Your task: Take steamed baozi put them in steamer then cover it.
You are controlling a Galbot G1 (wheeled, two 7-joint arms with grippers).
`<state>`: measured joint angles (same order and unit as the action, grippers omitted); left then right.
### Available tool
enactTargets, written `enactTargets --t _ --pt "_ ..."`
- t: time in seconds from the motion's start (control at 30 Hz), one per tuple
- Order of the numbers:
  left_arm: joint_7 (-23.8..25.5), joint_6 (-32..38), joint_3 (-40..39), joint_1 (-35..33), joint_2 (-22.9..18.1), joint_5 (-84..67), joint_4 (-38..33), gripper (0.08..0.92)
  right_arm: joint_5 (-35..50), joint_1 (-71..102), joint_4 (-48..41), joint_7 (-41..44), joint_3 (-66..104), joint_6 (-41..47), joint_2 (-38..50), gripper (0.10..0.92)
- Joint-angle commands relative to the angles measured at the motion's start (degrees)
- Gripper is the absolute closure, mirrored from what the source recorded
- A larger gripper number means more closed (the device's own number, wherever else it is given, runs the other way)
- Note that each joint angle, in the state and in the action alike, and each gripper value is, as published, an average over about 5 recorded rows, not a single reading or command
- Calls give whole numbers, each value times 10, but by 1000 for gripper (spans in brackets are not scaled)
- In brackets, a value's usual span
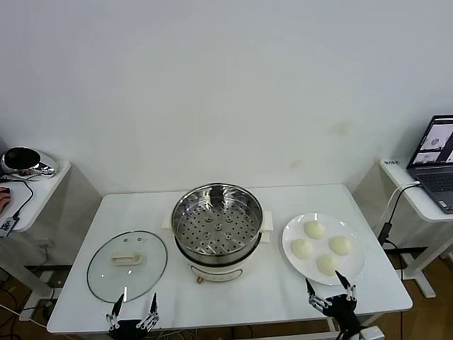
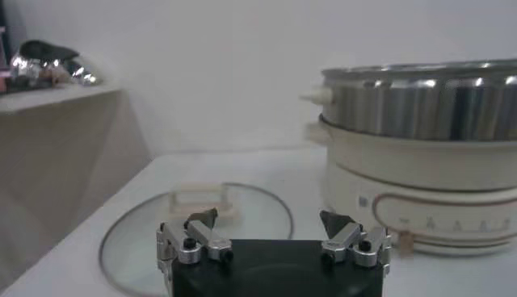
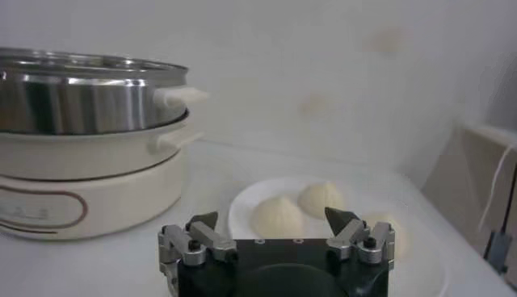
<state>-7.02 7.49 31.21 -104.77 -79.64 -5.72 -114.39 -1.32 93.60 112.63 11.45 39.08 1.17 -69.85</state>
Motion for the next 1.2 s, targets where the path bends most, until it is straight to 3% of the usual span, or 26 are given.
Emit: enactTargets --t 0.03,0.23,0.4,0.57,0.83,1.2 --pt "-6 -8 1 31 19 42 -5 177 -178 -113 -44 82 9 11 101 203" --pt "-8 -24 4 40 33 67 -6 177 -249 -225 -94 197 -7 29 240 203" --pt "-7 -37 0 48 34 91 -3 177 -225 -366 -166 277 -87 37 359 203" --pt "-7 -41 3 47 31 97 -6 177 -185 -517 -227 368 -231 28 421 203" --pt "-10 -40 19 42 36 105 -6 177 -161 -733 -334 488 -471 -3 427 203" --pt "-15 -40 42 38 39 103 -14 177 -149 -892 -422 514 -688 -12 344 203"
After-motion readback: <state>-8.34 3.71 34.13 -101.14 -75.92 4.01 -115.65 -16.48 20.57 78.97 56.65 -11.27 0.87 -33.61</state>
